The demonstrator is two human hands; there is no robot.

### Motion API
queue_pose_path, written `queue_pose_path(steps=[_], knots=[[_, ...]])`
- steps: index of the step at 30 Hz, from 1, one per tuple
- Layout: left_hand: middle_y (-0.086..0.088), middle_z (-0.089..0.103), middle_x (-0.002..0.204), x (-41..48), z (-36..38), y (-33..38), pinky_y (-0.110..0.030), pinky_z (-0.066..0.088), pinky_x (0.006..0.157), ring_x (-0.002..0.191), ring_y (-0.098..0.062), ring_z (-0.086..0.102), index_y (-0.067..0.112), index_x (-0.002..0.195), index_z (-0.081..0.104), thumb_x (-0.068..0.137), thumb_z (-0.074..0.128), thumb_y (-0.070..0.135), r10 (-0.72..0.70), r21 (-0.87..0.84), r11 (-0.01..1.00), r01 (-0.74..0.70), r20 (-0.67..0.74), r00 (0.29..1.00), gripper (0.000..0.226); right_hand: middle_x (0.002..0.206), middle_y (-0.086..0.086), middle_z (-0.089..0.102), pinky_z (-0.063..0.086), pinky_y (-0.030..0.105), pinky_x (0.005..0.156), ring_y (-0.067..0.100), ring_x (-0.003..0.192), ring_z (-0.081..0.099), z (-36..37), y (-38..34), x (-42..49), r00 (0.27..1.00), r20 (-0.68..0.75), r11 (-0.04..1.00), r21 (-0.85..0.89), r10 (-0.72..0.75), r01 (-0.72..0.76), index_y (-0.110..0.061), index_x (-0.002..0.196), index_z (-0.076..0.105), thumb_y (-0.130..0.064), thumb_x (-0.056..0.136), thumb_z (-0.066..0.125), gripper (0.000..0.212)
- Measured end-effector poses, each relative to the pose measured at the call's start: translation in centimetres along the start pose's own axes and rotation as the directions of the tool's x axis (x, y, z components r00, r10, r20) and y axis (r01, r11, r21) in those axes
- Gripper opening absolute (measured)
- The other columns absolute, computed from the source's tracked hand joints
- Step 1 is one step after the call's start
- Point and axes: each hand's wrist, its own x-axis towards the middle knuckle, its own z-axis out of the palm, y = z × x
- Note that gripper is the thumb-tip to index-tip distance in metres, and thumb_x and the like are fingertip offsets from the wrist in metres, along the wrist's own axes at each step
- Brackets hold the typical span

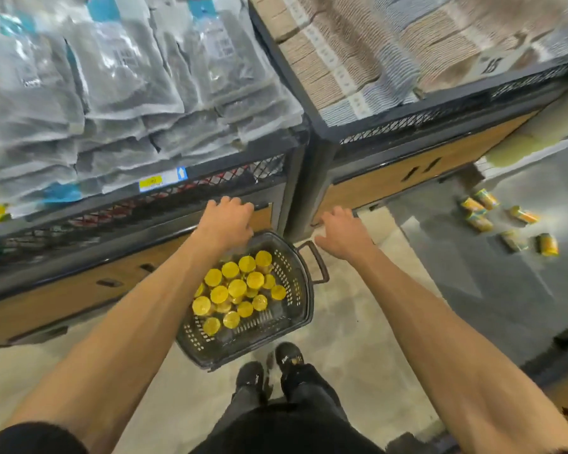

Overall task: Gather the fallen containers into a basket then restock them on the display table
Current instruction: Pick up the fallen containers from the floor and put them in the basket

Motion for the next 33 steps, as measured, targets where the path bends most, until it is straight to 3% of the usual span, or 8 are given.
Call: queue_pose_path(steps=[4, 9, 17, 22, 30, 33], knots=[[-0.014, 0.054, 0.128, -0.1, -4.5, 2.2, -0.050, 0.039, 0.100, 0.123, -0.034, 0.047, 0.015, 0.129, 0.052, 0.096, 0.050, 0.038, 0.115, 0.055, 0.992, -0.112, -0.062, 0.991, 0.041, 0.128, 0.011, 0.050, 0.044, 0.044, 0.098, 0.031, 0.122, 0.046, -2.7, 2.1, -4.3, 0.991, -0.085, 0.995, 0.018, 0.101, -0.099, -0.014, 0.127, 0.053, -0.042, 0.092, 0.056, 0.045], [-0.014, 0.054, 0.128, -0.4, -9.6, 7.5, -0.051, 0.039, 0.100, 0.123, -0.035, 0.047, 0.015, 0.131, 0.051, 0.095, 0.052, 0.038, 0.292, 0.130, 0.952, -0.276, -0.123, 0.948, 0.043, 0.127, 0.012, 0.049, 0.045, 0.045, 0.095, 0.032, 0.120, 0.046, -5.1, 5.5, -10.1, 0.973, -0.086, 0.975, 0.069, 0.215, -0.210, -0.014, 0.127, 0.052, -0.037, 0.092, 0.057, 0.042], [-0.011, 0.056, 0.124, 2.0, -16.5, 18.2, -0.056, 0.039, 0.102, 0.119, -0.034, 0.049, 0.017, 0.130, 0.051, 0.097, 0.052, 0.044, 0.496, 0.298, 0.831, -0.469, -0.016, 0.868, 0.043, 0.131, 0.014, 0.046, 0.041, 0.046, 0.096, 0.034, 0.122, 0.044, -9.1, 13.9, -16.6, 0.909, -0.136, 0.918, 0.107, 0.394, -0.382, -0.012, 0.133, 0.047, -0.035, 0.095, 0.054, 0.045], [-0.010, 0.056, 0.118, 3.2, -19.6, 25.6, -0.051, 0.044, 0.094, 0.113, -0.031, 0.052, 0.017, 0.130, 0.050, 0.097, 0.051, 0.044, 0.603, 0.363, 0.761, -0.537, -0.093, 0.792, 0.042, 0.131, 0.015, 0.047, 0.046, 0.043, 0.095, 0.035, 0.120, 0.046, -11.0, 21.3, -19.8, 0.870, -0.125, 0.876, 0.149, 0.477, -0.459, -0.011, 0.127, 0.050, -0.039, 0.094, 0.057, 0.044], [-0.012, 0.054, 0.122, 3.9, -19.4, 39.5, -0.051, 0.044, 0.096, 0.115, -0.034, 0.051, 0.014, 0.121, 0.054, 0.094, 0.051, 0.040, 0.648, 0.277, 0.757, -0.592, -0.206, 0.733, 0.038, 0.128, 0.015, 0.052, 0.047, 0.040, 0.092, 0.035, 0.119, 0.050, -12.1, 33.6, -24.2, 0.812, -0.146, 0.819, 0.225, 0.565, -0.529, -0.014, 0.126, 0.056, -0.038, 0.089, 0.060, 0.044], [-0.009, 0.052, 0.126, 4.6, -18.7, 44.4, -0.048, 0.046, 0.095, 0.115, -0.032, 0.053, 0.018, 0.127, 0.052, 0.094, 0.051, 0.044, 0.667, 0.240, 0.745, -0.623, -0.233, 0.708, 0.042, 0.132, 0.015, 0.050, 0.046, 0.039, 0.093, 0.035, 0.120, 0.050, -11.4, 38.1, -25.8, 0.801, -0.132, 0.802, 0.241, 0.584, -0.546, -0.012, 0.128, 0.055, -0.038, 0.091, 0.060, 0.046]])
